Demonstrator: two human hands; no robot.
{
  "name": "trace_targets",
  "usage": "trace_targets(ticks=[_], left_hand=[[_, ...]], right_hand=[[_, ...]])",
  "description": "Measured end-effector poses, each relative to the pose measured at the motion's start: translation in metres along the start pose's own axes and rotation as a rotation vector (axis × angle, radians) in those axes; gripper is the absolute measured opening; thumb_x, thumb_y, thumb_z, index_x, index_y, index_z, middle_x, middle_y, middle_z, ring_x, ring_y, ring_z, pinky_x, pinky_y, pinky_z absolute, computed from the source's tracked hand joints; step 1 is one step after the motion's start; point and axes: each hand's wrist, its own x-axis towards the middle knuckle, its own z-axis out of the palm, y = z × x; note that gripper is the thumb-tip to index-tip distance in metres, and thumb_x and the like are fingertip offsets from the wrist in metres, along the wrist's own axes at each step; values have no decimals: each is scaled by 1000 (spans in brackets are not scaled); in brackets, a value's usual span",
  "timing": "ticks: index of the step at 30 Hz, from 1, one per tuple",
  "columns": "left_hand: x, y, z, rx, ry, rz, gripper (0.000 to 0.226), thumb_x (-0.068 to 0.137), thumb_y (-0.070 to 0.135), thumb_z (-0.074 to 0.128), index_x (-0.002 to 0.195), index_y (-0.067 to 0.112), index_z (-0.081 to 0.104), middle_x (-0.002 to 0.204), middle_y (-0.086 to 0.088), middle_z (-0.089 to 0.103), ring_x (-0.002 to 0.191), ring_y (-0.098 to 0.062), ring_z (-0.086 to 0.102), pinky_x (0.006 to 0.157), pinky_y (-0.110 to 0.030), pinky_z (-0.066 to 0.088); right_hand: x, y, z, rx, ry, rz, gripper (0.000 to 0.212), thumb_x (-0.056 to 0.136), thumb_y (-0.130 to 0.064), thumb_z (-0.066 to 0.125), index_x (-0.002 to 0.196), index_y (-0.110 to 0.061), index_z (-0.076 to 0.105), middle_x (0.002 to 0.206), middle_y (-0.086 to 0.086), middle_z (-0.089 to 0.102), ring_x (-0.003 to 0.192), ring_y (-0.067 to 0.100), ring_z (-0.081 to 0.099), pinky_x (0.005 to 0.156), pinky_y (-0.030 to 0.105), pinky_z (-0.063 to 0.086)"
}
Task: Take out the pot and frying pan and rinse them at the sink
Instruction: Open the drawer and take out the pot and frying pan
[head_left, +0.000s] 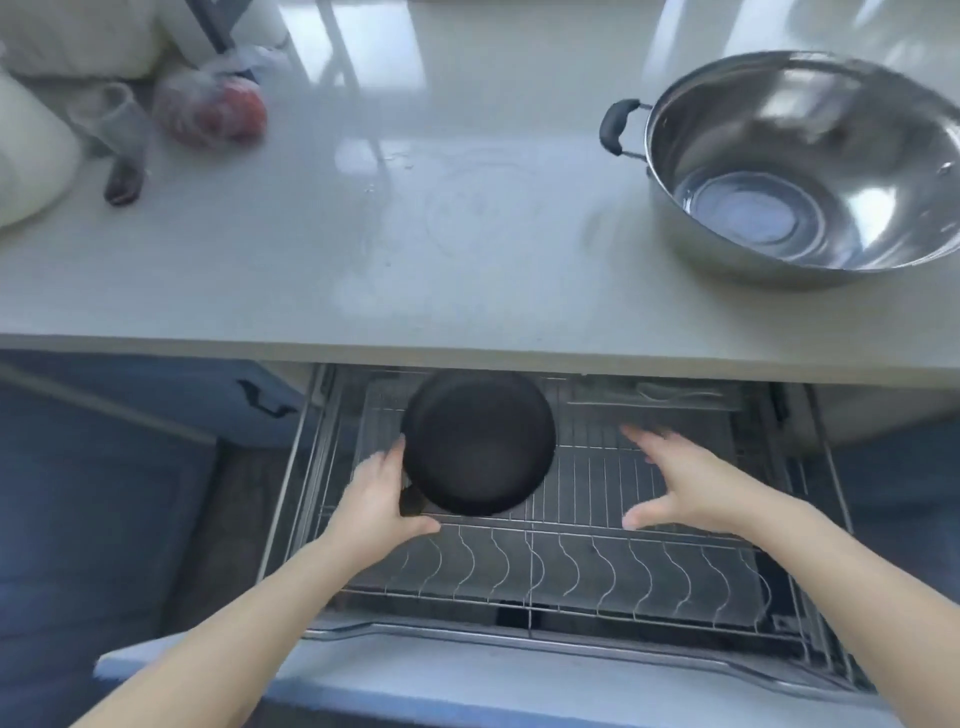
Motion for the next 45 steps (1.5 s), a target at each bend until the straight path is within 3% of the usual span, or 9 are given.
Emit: trace_targets(ticks=[7, 12, 15, 20, 25, 30, 35, 40, 45], left_hand=[[63, -43, 39, 84, -174, -255, 134, 64, 58, 83, 156, 10, -2, 163, -15, 4, 149, -33, 11, 118, -47, 25], [88, -53, 66, -102, -164, -193, 123, 53, 44, 92, 149, 26, 18, 143, -1, 38, 132, -27, 42, 103, -38, 43], [93, -53, 75, -293, -116, -175, 129, 46, 27, 96, 144, 37, 12, 125, 9, 52, 114, -20, 55, 96, -38, 50], [93, -52, 80, -396, -112, -211, 136, 44, 25, 95, 142, 47, 3, 134, 7, 48, 120, -23, 53, 99, -46, 50], [89, -49, 78, -491, -168, -178, 137, 56, 12, 93, 143, 47, -6, 135, 11, 42, 122, -17, 47, 103, -37, 46], [81, -48, 61, -528, -240, -122, 135, 58, 18, 93, 146, 48, -6, 139, 11, 41, 122, -15, 48, 99, -31, 45], [63, -34, 37, -448, -390, -58, 129, 55, 33, 91, 145, 51, 0, 147, 10, 36, 127, -16, 47, 109, -38, 42], [48, -7, 13, -390, -532, -8, 119, 62, 33, 88, 146, 45, 5, 149, 11, 34, 135, -16, 40, 115, -40, 36], [27, 34, -4, -327, -607, 60, 125, 61, 37, 90, 151, 43, 3, 151, 16, 32, 139, -12, 34, 118, -40, 29]], right_hand=[[96, -9, 42, 14, -14, 10, 125, 69, -37, 87, 157, -27, -2, 164, 1, 11, 149, 24, 19, 116, 34, 22], [137, -10, 57, 74, 0, -32, 130, 65, -23, 92, 157, -21, 0, 164, 4, 10, 150, 24, 12, 117, 34, 17], [150, -14, 60, 85, -13, -45, 128, 63, -17, 92, 156, -19, 5, 162, 3, 17, 148, 22, 15, 115, 31, 18], [159, -18, 63, 130, -11, -93, 129, 57, -16, 94, 154, -19, 9, 155, 3, 24, 146, 21, 20, 107, 22, 19], [154, -22, 59, 185, -2, -161, 124, 60, -10, 92, 154, -21, 11, 150, -2, 24, 136, 6, 21, 101, 14, 14], [135, -22, 46, 254, -28, -208, 125, 59, -11, 92, 151, -35, 11, 132, -27, 26, 116, -14, 22, 100, 15, 19], [98, -16, 33, 266, -53, -175, 117, 60, -21, 92, 147, -45, 17, 127, -23, 35, 124, 8, 39, 104, 30, 35], [51, -10, 18, 309, -53, -182, 99, 57, -27, 92, 123, -63, 28, 117, -33, 52, 108, -4, 56, 101, 31, 47], [-19, 11, 10, 355, -11, -107, 106, 52, -39, 93, 136, -51, 31, 127, -31, 51, 118, -8, 51, 108, 34, 44]])
